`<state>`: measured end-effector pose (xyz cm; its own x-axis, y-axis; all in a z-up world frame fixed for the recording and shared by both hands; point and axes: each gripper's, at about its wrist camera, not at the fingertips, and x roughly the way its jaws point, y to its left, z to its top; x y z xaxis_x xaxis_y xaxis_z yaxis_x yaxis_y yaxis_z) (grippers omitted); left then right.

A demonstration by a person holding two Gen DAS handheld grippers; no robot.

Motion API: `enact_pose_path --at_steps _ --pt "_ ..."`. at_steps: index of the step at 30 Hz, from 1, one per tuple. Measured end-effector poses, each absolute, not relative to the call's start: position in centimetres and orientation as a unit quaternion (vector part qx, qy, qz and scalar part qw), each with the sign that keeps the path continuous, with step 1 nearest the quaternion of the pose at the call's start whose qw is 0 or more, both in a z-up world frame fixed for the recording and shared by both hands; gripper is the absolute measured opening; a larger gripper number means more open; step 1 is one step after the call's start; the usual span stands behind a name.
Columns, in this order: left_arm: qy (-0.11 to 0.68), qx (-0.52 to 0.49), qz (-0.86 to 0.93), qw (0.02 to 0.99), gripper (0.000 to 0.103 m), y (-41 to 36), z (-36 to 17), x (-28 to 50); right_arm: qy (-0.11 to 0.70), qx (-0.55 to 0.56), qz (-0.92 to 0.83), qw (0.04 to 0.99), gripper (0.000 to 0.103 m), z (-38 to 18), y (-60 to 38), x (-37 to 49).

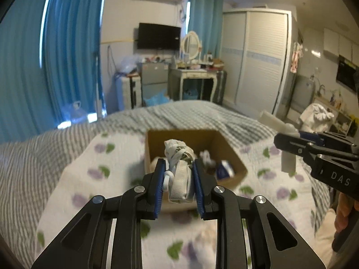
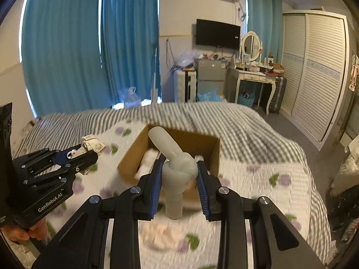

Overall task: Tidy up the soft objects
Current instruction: 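Place the sock and small white item into the box and release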

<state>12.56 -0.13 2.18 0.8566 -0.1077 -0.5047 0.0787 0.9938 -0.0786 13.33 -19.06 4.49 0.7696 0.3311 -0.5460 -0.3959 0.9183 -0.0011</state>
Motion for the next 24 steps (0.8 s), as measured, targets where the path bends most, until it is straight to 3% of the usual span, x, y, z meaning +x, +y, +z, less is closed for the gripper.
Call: enact_pose_path --at_steps 6,13,24 --pt "0.269 -0.012 -0.063 0.961 0.023 0.3 1.1 20.2 0.280 -0.042 0.192 0.940 0.029 4.1 -17.9 20.6" --pt "0.300 0.000 -0.067 0.952 0.023 0.9 -3.3 26.9 0.320 -0.047 0.185 0.928 0.029 -1.3 -16.1 28.8" --pt "0.323 0.028 -0.074 0.943 0.028 0.0 -5.1 28.9 0.366 -0.029 0.182 0.912 0.034 -7.3 -16.8 33.5"
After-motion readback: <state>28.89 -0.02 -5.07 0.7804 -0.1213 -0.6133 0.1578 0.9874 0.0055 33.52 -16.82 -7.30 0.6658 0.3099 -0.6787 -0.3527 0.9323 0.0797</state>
